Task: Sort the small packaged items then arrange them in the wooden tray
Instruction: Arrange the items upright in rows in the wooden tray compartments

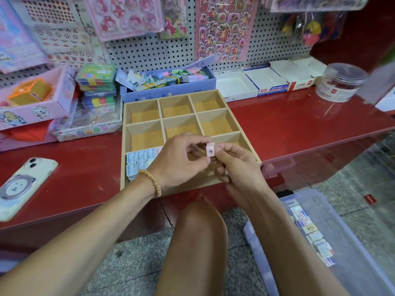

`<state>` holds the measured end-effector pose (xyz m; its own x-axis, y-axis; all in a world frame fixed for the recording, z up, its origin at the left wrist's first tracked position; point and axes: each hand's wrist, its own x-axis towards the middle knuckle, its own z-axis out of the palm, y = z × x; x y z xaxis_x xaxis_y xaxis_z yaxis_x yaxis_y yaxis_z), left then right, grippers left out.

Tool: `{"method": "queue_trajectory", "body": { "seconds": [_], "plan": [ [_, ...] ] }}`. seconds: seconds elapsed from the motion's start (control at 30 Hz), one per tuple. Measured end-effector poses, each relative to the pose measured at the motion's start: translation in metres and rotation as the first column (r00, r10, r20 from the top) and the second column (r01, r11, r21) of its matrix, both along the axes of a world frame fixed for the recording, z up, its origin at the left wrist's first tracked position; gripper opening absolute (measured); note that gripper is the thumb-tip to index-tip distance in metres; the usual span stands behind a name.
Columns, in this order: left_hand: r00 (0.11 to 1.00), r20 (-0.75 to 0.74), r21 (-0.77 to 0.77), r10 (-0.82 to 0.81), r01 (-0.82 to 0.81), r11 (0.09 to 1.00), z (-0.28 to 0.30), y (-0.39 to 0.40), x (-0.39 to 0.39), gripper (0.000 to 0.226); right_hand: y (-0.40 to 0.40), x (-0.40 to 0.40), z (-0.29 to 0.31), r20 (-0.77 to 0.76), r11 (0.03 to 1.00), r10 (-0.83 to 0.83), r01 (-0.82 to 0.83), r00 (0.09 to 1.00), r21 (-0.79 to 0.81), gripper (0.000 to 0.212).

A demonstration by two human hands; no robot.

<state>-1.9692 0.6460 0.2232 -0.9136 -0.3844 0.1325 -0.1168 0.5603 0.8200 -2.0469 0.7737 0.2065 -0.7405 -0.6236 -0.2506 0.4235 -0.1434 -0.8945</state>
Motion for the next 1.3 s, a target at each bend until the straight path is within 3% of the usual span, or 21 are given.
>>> {"method": "queue_trajectory", "body": {
  "seconds": [0.07,0.13,0.23,0.33,0.4,0.5,0.6,0.73,0.87,0.97,1.13,1.3],
  "plan": [
    [1.0,0.016,0.117,-0.016,0.014,0.993,0.001,-0.003,-0.001,0.034,0.002,-0.002,-0.001,0.016,1.0,0.029,-0.029,0.999,-0.011,0.009],
    [0.999,0.027,0.121,-0.02,0.016,0.992,0.004,-0.004,-0.002,0.032,0.003,-0.005,-0.002,0.026,1.0,0.016,-0.016,1.0,0.011,0.012],
    [0.997,0.067,-0.149,0.041,-0.03,0.988,0.008,-0.015,-0.006,0.031,0.007,-0.014,-0.001,0.071,0.998,-0.066,0.064,0.995,0.028,0.011],
    [0.958,0.276,-0.482,0.07,0.075,0.873,0.01,-0.026,-0.015,0.034,0.015,-0.025,0.002,0.157,0.992,-0.116,0.123,0.981,-0.035,0.026],
    [0.928,0.36,-0.597,0.097,0.149,0.788,0.008,-0.026,-0.023,0.031,0.021,-0.03,0.003,0.148,0.987,-0.147,0.155,0.978,-0.042,0.039],
    [0.923,0.364,-0.692,0.123,0.179,0.699,-0.001,-0.017,-0.031,0.017,0.027,-0.03,0.003,0.057,0.989,-0.146,0.148,0.988,-0.029,0.038],
    [0.921,0.375,-0.683,0.105,0.198,0.703,-0.009,-0.011,-0.034,0.002,0.035,-0.027,0.002,0.05,0.988,-0.142,0.144,0.989,-0.059,0.035],
    [0.938,0.329,-0.682,0.113,0.153,0.715,-0.013,-0.012,-0.031,0.011,0.044,-0.024,0.005,0.097,0.979,-0.189,0.196,0.977,-0.064,0.027],
    [0.945,0.28,-0.726,0.171,0.092,0.682,-0.013,-0.015,-0.028,0.025,0.05,-0.021,0.003,-0.1,0.975,-0.191,0.2,0.977,0.094,0.032],
    [0.938,0.299,-0.721,0.175,0.101,0.686,-0.018,-0.013,-0.032,0.015,0.053,-0.019,-0.002,-0.177,0.969,-0.151,0.181,0.973,0.169,0.033],
    [0.942,0.271,-0.704,0.197,0.055,0.708,-0.021,-0.011,-0.036,0.008,0.062,-0.02,-0.008,-0.175,0.97,-0.145,0.175,0.974,0.169,0.02],
    [0.964,0.163,-0.719,0.21,-0.03,0.695,-0.018,-0.009,-0.032,0.014,0.064,-0.018,-0.01,-0.061,0.97,-0.225,0.229,0.973,0.08,0.007]
  ]
}}
